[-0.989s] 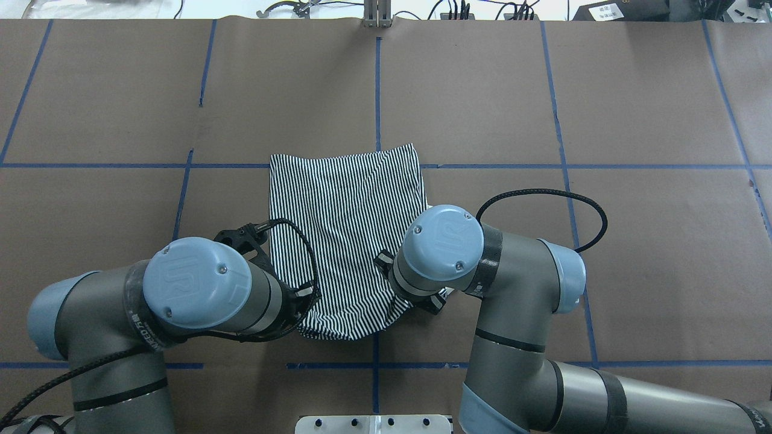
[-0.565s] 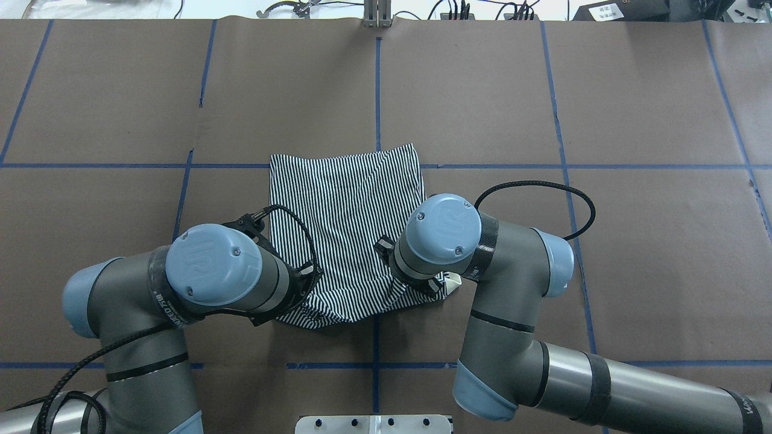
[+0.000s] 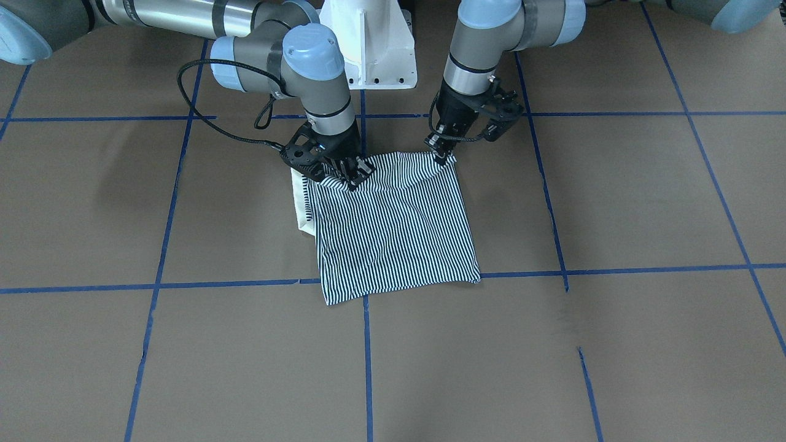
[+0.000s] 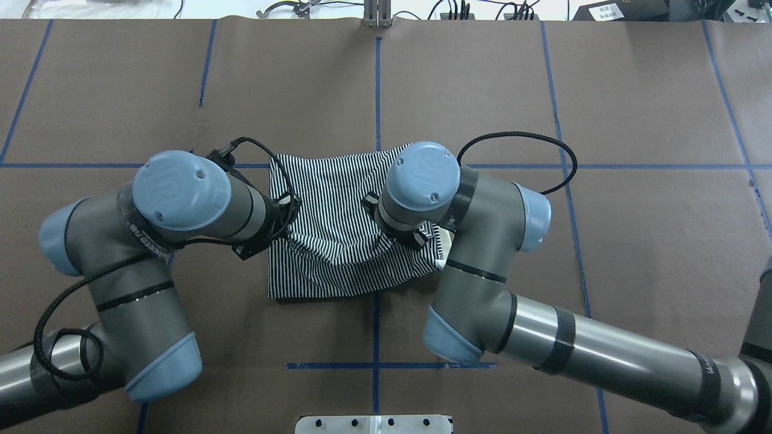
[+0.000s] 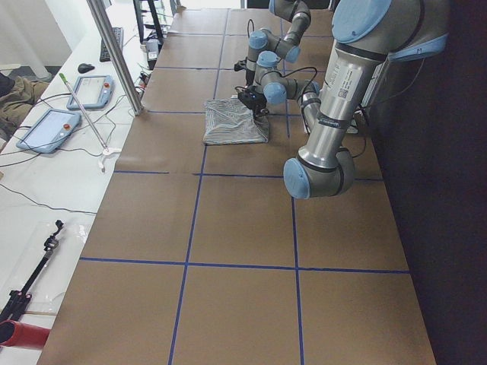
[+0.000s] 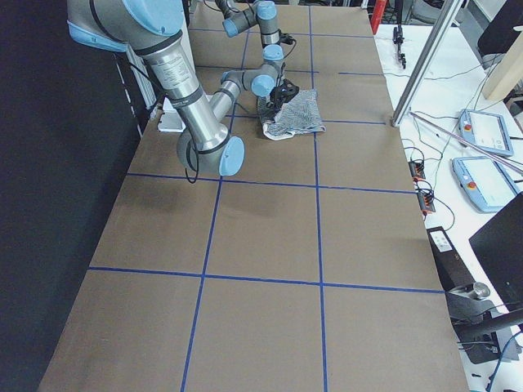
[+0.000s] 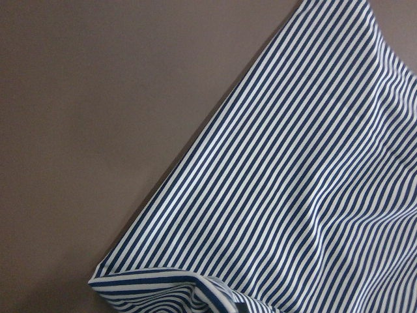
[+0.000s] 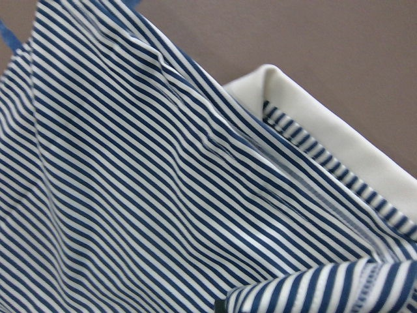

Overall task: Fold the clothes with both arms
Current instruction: 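Lift the near edge with both grippers and fold it toward the far edge, then open both grippers and raise both arms away from the folded shirt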

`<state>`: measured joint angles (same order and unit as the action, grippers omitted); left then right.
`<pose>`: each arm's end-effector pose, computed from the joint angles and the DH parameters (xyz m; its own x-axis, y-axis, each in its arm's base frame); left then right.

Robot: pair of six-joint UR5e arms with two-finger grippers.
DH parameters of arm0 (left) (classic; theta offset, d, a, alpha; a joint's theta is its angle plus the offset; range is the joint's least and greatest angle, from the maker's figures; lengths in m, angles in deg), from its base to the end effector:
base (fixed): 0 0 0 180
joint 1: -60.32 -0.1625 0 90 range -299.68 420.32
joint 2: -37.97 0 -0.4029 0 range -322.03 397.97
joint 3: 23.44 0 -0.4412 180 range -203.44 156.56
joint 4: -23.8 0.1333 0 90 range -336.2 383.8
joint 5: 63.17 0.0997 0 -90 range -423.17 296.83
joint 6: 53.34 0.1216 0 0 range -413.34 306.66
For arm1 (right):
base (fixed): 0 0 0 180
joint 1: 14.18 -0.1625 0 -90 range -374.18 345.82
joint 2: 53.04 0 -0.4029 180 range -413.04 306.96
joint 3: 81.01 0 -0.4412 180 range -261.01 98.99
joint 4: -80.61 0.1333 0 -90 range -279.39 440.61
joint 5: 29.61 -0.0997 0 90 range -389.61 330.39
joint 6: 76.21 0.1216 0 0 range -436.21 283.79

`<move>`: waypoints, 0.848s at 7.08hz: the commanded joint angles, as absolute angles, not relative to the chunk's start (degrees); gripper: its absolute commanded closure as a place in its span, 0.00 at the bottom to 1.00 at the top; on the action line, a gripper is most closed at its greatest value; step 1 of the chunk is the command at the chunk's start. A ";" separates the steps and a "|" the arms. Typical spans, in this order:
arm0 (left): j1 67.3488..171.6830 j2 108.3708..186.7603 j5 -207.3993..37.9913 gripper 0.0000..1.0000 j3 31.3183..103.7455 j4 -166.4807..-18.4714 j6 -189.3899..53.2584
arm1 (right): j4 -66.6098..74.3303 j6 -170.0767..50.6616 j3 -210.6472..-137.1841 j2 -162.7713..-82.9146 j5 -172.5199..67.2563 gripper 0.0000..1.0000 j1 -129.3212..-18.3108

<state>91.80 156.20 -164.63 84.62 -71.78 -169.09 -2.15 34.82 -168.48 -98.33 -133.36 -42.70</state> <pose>0.4980 -0.4329 0.1937 0.3098 -0.6890 -0.6552 0.5697 0.6863 -0.4522 -0.6223 -0.4570 0.1537 0.4240 0.6271 0.6534 -0.4900 0.7656 -0.4169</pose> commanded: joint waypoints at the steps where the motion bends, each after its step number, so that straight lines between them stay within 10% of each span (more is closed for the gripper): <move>1: 99.75 159.68 -164.86 0.01 69.99 -82.57 -161.14 | 3.73 29.80 -150.96 -87.79 -133.67 0.79 -50.53; 2: 102.92 160.40 -164.86 0.00 65.03 -86.03 -156.48 | 12.49 24.57 -143.23 -87.14 -133.32 0.01 -52.92; 6: 103.83 160.14 -164.95 0.00 62.95 -89.05 -153.97 | 12.58 20.23 -141.91 -87.49 -134.81 0.00 -56.02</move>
